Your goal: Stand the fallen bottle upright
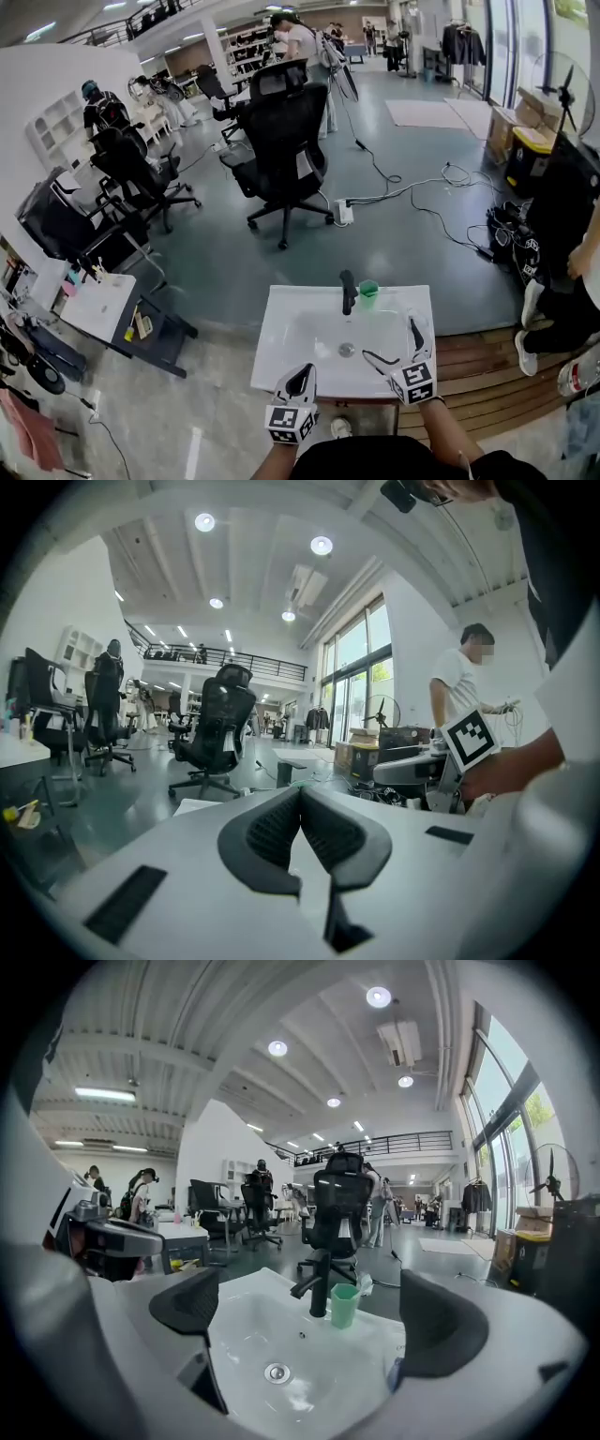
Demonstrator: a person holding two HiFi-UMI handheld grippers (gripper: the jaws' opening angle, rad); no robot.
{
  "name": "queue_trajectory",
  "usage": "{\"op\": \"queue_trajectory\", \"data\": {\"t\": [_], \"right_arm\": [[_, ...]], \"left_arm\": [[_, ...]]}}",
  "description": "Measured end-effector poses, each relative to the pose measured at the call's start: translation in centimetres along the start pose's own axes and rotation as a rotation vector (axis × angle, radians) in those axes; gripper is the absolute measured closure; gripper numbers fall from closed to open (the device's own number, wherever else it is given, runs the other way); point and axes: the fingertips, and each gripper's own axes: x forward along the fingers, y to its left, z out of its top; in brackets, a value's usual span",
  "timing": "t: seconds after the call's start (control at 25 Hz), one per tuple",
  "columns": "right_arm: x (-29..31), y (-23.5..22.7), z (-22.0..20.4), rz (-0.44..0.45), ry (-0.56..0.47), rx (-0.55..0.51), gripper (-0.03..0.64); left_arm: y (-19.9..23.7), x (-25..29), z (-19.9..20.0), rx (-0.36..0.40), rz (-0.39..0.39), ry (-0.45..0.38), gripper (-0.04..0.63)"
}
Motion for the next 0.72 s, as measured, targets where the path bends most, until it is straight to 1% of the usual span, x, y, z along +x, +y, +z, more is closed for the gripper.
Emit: {"op": "queue_trajectory", "data": {"t": [0.2,0.44,0.6,0.72], "right_arm": [[2.1,-1.3,-1.2,-0.038,0.042,-0.014,0.018],[3.4,-4.7,-3.9,-0.094,0.123,-0.022,0.018],[4.5,-7.8,-5.9,-0.118,0.227,-0.026,0.019],[5.7,-9.9,-7.7,-0.107,0.323,-0.009,0.034]], "left_arm": [[1.8,2.5,0.6,0.010,-0.041,-0.012,0.578],[2.4,5.1,-0.3,0.007,-0.082,0.005,0.578],[2.2,6.4,-0.7,0.010,-0.096,0.030,0.578],[2.6,7.0,-0.7,0.006,-0.080,0.039,0.578]]}}
